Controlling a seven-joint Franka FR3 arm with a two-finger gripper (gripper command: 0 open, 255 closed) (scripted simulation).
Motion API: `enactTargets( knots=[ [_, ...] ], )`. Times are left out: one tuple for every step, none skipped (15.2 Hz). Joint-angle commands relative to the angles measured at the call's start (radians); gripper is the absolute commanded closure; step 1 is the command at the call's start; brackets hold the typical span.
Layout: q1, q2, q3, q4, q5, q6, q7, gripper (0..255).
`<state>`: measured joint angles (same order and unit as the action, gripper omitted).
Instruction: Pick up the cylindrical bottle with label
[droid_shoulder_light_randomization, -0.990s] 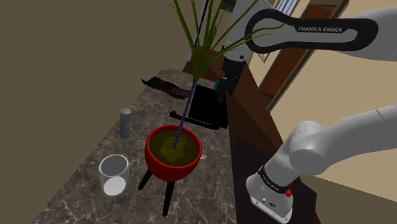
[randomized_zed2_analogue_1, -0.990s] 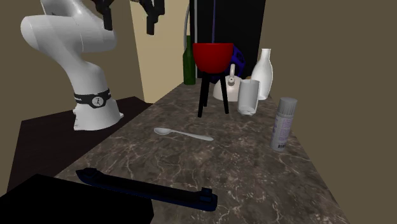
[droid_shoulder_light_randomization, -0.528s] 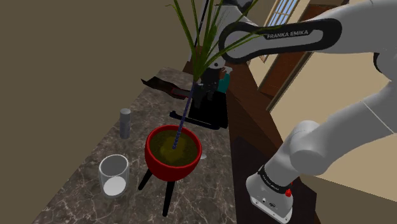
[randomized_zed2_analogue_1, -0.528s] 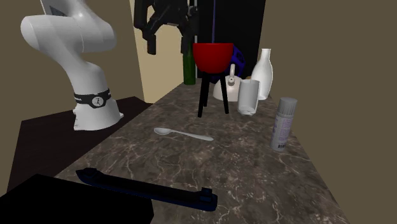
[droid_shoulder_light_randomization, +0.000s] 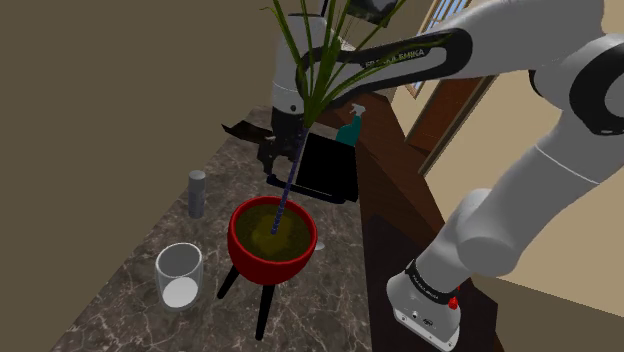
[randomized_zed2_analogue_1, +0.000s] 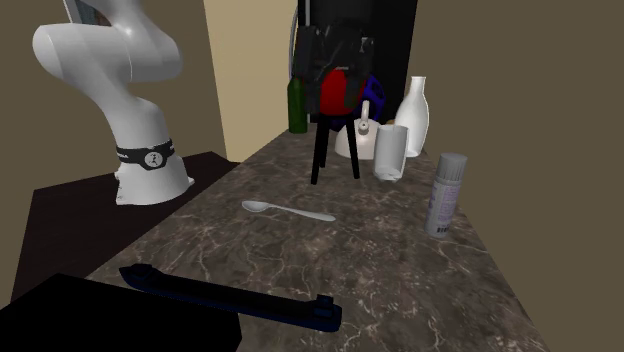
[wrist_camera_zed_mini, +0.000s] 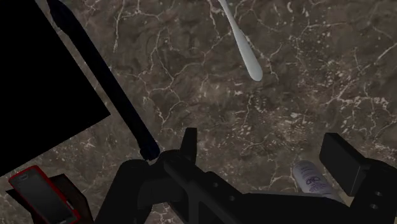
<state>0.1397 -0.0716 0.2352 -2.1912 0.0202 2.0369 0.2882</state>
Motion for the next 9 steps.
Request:
enactTargets(
  knots=[
    [0.011, 0.071, 0.015, 0.05, -0.014, 0.031, 0.034, 0],
    [0.017, 0.106, 0.021, 0.078, -0.022, 0.043, 0.049, 0],
    [0.023, 0.141, 0.026, 0.107, -0.032, 0.054, 0.065, 0],
    [0.029, 0.176, 0.03, 0.137, -0.042, 0.064, 0.08, 0],
    [0.036, 0.211, 0.033, 0.168, -0.052, 0.072, 0.095, 0],
    [0.044, 0.246, 0.036, 0.2, -0.063, 0.079, 0.109, 0],
    [0.052, 0.282, 0.038, 0.234, -0.074, 0.085, 0.124, 0],
    [0.061, 0.317, 0.039, 0.27, -0.085, 0.089, 0.138, 0],
    [0.07, 0.353, 0.04, 0.306, -0.096, 0.093, 0.151, 0]
  ],
)
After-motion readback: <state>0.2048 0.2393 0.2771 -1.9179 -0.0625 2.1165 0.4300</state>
